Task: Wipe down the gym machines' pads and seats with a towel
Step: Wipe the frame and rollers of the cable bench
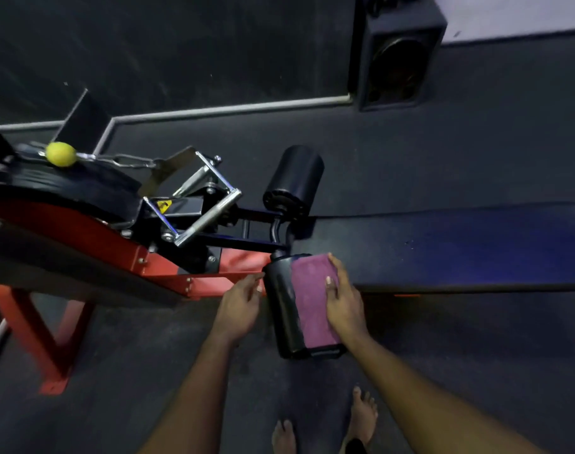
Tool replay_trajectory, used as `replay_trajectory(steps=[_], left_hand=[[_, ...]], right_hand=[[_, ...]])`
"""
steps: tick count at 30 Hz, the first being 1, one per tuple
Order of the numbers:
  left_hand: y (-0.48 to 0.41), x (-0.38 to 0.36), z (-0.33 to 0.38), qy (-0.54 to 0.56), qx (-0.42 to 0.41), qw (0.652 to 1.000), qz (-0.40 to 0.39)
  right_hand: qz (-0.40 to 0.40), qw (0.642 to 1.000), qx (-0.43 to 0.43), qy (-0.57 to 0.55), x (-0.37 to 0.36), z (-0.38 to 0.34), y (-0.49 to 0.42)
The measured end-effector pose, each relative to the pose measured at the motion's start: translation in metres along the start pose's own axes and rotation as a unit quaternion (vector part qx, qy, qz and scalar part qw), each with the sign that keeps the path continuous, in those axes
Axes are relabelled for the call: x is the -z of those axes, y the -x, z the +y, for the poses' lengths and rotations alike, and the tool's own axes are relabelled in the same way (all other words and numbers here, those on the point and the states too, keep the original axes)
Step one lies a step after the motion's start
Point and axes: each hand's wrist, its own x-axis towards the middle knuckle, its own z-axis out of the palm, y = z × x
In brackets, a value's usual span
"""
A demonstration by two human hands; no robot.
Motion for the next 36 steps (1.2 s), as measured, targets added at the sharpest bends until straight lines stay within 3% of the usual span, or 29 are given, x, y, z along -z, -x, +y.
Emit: replay_trajectory(steps=[6, 8, 13, 17, 22, 31, 36], left_hand=[[-0.079, -0.031, -0.031, -0.003, -0.061, 0.997, -0.057], [-0.095, -0.042, -0.038, -0.01, -0.069, 0.995, -0.076], [-0.107, -0.056, -0.067, 0.056, -0.098, 0.991, -0.078], [-0.111, -0.064, -0.076, 0.086, -0.1, 0.99, -0.051], [-0.114, -0.07, -0.084, 0.093, -0.124, 0.987, -0.046], [-0.11, -0.068, -0.08, 0.121, -0.1, 0.986, -0.051], [-0.112, -0.07, -0.083, 0.11, -0.113, 0.986, -0.05]], right_hand=[[0.099, 0.987, 0.089, 0.095, -0.04, 0.023, -0.016], [0.088, 0.981, 0.113, 0.128, -0.04, 0.024, -0.008], [-0.013, 0.979, 0.078, 0.189, -0.052, 0.018, 0.013], [0.012, 0.966, 0.072, 0.248, -0.064, 0.009, -0.008], [0.007, 0.98, 0.017, 0.199, -0.059, 0.0, -0.057], [0.079, 0.976, 0.013, 0.204, -0.07, 0.034, 0.032], [0.102, 0.964, 0.0, 0.247, -0.079, 0.002, -0.019]])
